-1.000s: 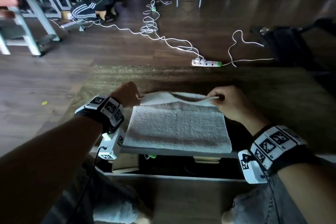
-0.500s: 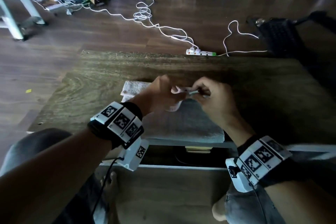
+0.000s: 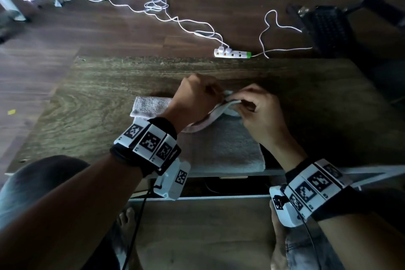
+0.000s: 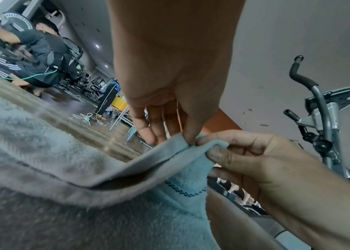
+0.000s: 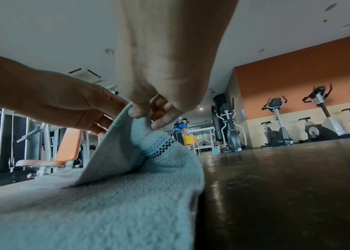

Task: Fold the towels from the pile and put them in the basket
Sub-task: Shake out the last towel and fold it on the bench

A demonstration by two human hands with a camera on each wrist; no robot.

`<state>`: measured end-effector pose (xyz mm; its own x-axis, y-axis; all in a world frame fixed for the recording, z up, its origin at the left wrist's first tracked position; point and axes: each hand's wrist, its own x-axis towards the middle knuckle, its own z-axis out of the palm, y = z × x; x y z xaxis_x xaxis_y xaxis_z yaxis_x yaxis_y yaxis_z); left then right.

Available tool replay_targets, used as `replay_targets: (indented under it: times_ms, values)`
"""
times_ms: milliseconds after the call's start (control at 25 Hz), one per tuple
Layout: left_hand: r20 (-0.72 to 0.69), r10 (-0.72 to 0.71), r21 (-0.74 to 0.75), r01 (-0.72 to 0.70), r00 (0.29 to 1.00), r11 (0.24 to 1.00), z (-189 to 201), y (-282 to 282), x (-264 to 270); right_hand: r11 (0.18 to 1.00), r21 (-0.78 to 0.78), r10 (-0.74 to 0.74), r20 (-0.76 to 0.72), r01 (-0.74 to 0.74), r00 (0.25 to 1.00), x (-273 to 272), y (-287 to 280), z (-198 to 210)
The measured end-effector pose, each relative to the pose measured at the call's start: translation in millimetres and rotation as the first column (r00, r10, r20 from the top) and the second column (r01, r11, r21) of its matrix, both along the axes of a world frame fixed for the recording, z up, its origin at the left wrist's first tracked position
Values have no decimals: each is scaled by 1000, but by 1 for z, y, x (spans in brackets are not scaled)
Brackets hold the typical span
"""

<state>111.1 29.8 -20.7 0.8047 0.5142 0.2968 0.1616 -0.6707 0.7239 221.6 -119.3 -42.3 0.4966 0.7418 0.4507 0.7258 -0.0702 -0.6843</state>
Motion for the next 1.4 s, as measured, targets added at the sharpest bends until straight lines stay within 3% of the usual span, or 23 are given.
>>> replay_targets:
  times_ms: [200,440,1080,1400]
  values:
    - [46,28,-26,-27,999,999,-1,-4,1,996,-1,-83,-189,84,979,-3,-1,2]
    - [14,-23,-3,23,1000,1000,-4,-5,-9,993,71,-77,-245,97,967,-4,5,4]
    - [-51,-83,29,85,995,996,-6,-2,-16,997,64,-34,-170,46,985,-7,10,-3]
    - [-48,-93,19,94,995,995,-7,-5,-15,999,-35,-22,-105,19,994,-9,11,0]
